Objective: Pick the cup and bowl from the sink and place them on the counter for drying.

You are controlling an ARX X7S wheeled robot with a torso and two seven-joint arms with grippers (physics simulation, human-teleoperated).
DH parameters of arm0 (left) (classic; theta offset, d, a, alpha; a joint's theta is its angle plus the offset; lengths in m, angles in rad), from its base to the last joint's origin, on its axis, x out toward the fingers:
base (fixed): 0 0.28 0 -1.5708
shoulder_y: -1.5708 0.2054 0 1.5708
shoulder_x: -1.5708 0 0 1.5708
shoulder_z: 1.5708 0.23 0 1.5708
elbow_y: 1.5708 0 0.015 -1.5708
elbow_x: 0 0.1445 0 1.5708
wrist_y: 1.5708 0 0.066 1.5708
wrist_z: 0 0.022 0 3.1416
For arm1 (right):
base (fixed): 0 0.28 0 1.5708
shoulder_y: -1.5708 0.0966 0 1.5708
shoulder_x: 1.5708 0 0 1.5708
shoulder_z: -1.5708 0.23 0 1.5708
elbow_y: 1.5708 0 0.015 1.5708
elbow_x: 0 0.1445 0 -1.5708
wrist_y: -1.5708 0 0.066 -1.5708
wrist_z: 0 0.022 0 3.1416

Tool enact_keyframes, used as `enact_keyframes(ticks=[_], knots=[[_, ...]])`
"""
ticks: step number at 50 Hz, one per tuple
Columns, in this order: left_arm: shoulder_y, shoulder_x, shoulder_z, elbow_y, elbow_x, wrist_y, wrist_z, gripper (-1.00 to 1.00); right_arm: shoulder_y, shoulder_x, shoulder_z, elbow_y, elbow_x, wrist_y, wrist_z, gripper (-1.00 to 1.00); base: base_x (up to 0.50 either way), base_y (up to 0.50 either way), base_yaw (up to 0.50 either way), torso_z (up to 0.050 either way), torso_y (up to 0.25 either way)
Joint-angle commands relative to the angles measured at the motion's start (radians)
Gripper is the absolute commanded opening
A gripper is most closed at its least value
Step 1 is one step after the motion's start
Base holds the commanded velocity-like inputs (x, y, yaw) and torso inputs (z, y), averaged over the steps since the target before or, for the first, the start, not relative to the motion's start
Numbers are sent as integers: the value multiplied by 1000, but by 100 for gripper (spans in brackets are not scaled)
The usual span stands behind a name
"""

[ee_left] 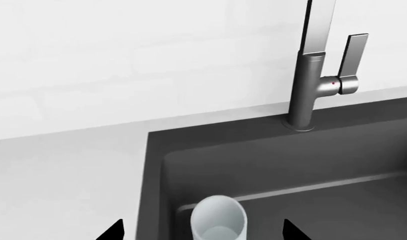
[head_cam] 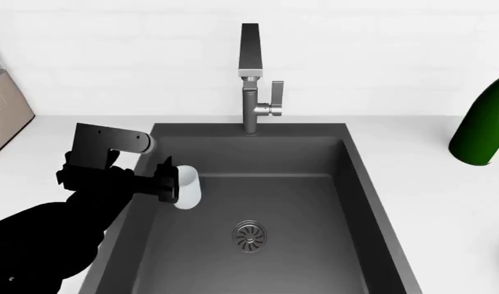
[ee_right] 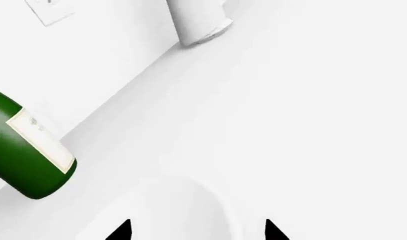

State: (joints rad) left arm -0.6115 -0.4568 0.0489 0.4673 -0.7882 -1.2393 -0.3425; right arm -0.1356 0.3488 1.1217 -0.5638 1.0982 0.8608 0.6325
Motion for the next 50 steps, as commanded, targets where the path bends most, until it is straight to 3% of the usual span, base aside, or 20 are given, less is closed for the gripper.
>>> enact_keyframes(ticks=[1,6,13,23,30,45,50], knots=[[-4,1,5,0,-5,0,-7,100,12,47,0,-88,-23,-6,36,100,0,0,0,0,0],[-1,1,6,1,-7,4,-7,100,0,99,-61,-141,-69,15,42,100,0,0,0,0,0],[4,-7,-2,7,-15,2,-8,100,40,191,-168,-169,19,100,42,100,0,0,0,0,0],[-4,10,22,-16,-2,21,-11,100,196,317,-343,-161,218,225,126,100,0,0,0,0,0],[-4,9,29,-19,-4,26,-7,100,408,368,-577,-143,391,283,191,100,0,0,0,0,0],[7,16,34,-17,-10,29,-19,100,700,372,-883,-72,536,352,285,100,0,0,0,0,0],[4,24,58,-15,0,33,-25,100,751,350,-915,-58,581,340,296,100,0,0,0,0,0]])
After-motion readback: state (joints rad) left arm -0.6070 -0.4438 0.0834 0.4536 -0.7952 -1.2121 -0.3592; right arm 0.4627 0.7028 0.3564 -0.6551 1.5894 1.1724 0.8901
